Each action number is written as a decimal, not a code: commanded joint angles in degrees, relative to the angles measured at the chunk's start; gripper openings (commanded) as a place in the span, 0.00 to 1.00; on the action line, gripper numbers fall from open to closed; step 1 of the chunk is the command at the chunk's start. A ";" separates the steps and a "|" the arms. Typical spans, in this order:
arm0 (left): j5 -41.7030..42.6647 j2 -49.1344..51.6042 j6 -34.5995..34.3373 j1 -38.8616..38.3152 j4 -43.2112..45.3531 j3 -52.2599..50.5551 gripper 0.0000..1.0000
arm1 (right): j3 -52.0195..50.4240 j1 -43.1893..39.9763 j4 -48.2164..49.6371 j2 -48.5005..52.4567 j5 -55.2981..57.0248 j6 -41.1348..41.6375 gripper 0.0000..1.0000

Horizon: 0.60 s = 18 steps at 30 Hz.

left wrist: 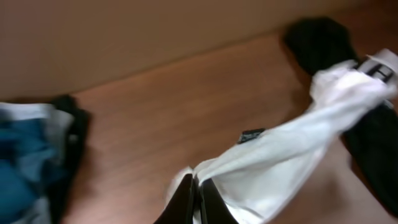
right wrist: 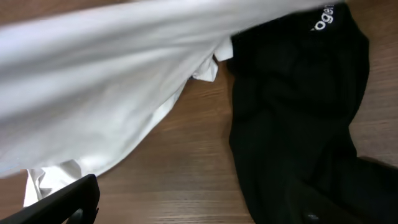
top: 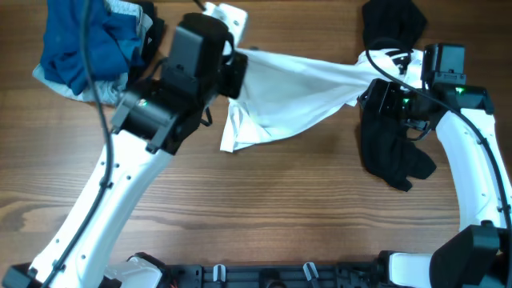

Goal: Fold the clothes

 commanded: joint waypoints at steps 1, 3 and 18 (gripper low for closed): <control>-6.45 -2.14 -0.46 2.80 2.78 0.92 0.04 | -0.52 0.87 0.00 0.11 -2.64 -3.34 0.97; -7.58 -2.38 0.39 4.02 4.76 0.92 0.04 | -0.83 1.51 0.15 0.66 -2.49 -4.35 0.97; -13.81 -2.89 3.82 12.39 19.21 0.92 0.04 | -4.00 1.88 9.27 17.09 -1.53 -2.75 0.84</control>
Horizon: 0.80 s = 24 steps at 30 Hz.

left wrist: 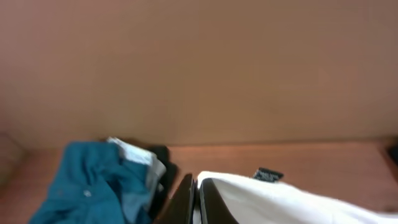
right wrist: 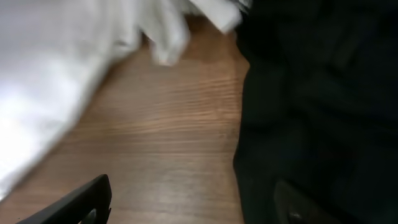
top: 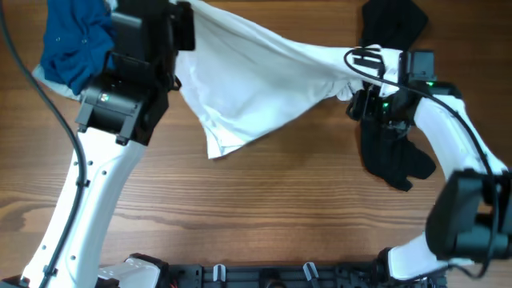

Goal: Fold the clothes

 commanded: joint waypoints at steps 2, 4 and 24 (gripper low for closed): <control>-2.56 -1.92 2.03 2.80 3.37 0.94 0.04 | -0.35 -0.31 2.27 6.16 -0.57 0.04 0.84; -2.54 -1.92 2.25 3.45 3.89 0.94 0.04 | -0.35 -0.92 3.58 8.33 0.72 1.90 0.84; -3.80 -1.92 3.45 4.46 -2.34 0.94 0.04 | 0.79 -22.62 22.77 14.05 2.29 7.82 0.86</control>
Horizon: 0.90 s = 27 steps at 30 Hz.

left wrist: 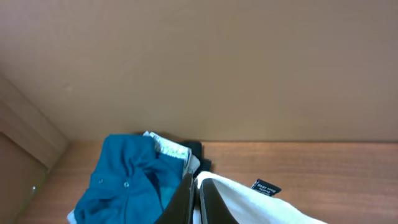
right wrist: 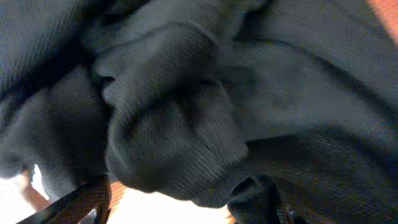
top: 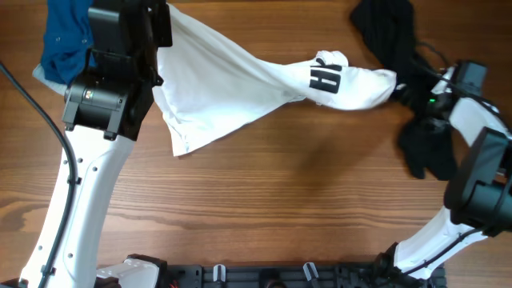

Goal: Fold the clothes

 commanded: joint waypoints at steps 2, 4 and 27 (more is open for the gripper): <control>-1.38 -1.90 0.48 0.50 -0.42 0.94 0.04 | 2.29 -4.48 -0.63 2.12 -7.69 1.27 0.86; -1.36 -1.90 0.31 0.50 -0.68 0.94 0.04 | 4.76 -4.81 -1.70 1.86 -13.42 1.25 0.85; 0.17 -0.94 -4.48 0.50 -6.29 0.92 0.04 | 7.45 15.50 -19.54 -4.59 2.45 5.16 0.93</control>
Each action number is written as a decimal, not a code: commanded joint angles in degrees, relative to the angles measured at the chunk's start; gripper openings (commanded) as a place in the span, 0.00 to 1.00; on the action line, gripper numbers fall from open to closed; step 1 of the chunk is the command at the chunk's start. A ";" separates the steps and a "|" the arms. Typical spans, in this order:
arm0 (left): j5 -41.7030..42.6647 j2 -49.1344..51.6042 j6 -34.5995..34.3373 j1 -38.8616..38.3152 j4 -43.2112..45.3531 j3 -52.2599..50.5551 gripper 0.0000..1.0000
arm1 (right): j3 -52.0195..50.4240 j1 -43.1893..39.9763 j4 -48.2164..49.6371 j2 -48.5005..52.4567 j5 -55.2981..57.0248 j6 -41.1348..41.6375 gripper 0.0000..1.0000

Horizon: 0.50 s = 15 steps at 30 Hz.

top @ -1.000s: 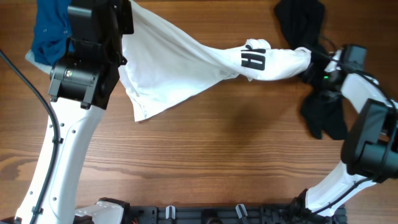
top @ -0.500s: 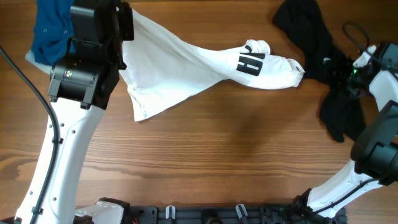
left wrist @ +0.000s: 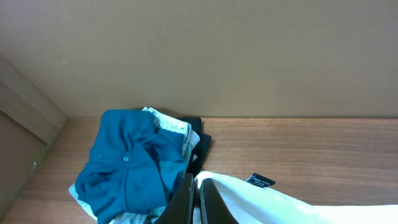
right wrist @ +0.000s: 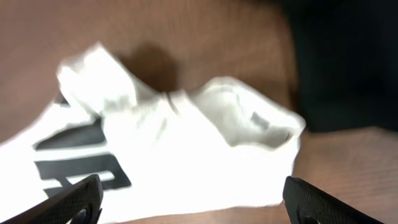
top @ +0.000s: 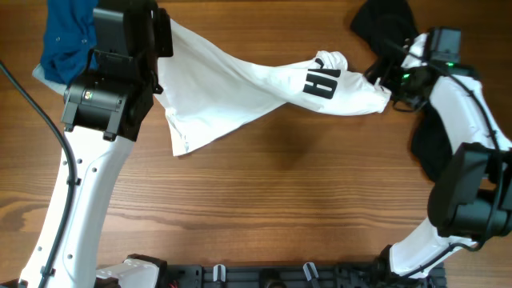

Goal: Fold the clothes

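Observation:
A white shirt (top: 240,76) with black lettering (top: 318,80) stretches across the back of the table. My left gripper (left wrist: 197,196) is shut on its left corner, lifted near the back left. The shirt's right end (right wrist: 186,149) lies bunched on the wood. My right gripper (right wrist: 189,202) hovers just over that end, open wide, with nothing between its fingertips (right wrist: 81,196). In the overhead view the right gripper (top: 392,80) is at the shirt's right edge.
A blue garment pile (top: 68,40) with some pale cloth lies at the back left, also seen as the blue pile (left wrist: 130,165) from the left wrist. Black clothes (top: 436,140) lie at the right, another black piece (top: 384,20) at the back right.
My right gripper has moved from the black clothes at the far right to just above the shirt's right end. The left gripper holds the shirt in about the same place.
The shirt first hung stretched between both grippers in mid-table. Then my left gripper was at the back left with its corner. By 0.9 s ago the right gripper had let go and sat over the black clothes. Now it is back over the shirt's end.

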 commanded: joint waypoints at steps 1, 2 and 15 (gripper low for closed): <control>0.11 -0.63 -1.64 0.50 -0.17 0.92 0.04 | -2.80 1.01 -2.84 0.76 8.28 4.68 0.89; 0.11 -0.50 -1.64 0.50 -0.20 0.92 0.04 | -3.23 1.01 -3.28 0.76 8.96 5.62 0.89; 0.76 -0.02 -1.64 0.50 -1.81 0.92 0.04 | -15.65 1.01 10.51 0.76 10.03 8.07 0.66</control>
